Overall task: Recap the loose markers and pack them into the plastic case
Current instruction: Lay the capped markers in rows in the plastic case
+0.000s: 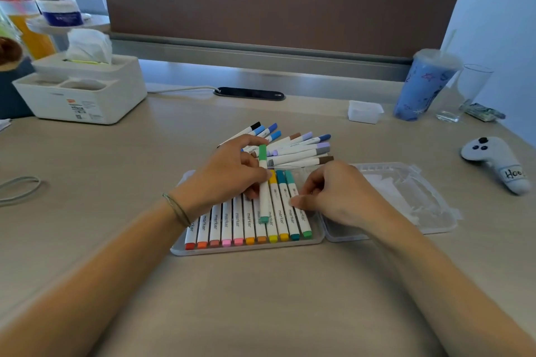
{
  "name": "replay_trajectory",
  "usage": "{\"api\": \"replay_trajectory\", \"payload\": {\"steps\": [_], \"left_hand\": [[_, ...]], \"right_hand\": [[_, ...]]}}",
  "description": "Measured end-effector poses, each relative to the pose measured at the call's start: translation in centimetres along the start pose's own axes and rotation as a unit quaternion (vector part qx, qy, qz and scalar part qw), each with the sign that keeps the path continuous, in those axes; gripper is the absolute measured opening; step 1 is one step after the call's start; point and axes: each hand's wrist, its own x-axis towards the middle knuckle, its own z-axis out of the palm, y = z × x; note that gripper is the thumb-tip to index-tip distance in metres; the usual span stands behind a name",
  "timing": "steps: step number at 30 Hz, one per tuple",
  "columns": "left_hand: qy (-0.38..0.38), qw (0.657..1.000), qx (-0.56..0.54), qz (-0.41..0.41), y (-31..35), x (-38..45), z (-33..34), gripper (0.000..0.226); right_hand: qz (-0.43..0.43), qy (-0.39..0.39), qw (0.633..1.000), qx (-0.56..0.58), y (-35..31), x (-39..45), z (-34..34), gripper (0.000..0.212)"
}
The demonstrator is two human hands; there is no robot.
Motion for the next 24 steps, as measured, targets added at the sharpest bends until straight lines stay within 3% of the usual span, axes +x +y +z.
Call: {"api": "replay_trajectory", "payload": {"steps": [7, 11, 15, 24], "left_hand": [[-0.005, 0.999, -0.039, 0.018, 0.4, -0.3, 0.7, 0.043], [-0.024, 0.992, -0.115, 0.041, 1.1, -0.7, 1.1, 0.040], [-0.035, 0.981, -0.179, 0.060, 1.2, -1.0, 1.2, 0.043], [-0.034, 0.979, -0.179, 0.092, 1.2, -0.9, 1.6, 0.048]], "right_hand": [[-0.039, 0.021, 0.999, 0.002, 0.3, 0.0, 0.5, 0.022], [-0.056, 0.052, 0.982, 0.171, 0.1, -0.4, -0.5, 0.027], [-0.059, -0.017, 0.966, 0.252, -0.8, -1.1, -0.7, 0.041], [-0.051, -0.001, 0.970, 0.237, -1.0, -0.8, -0.5, 0.026]]}}
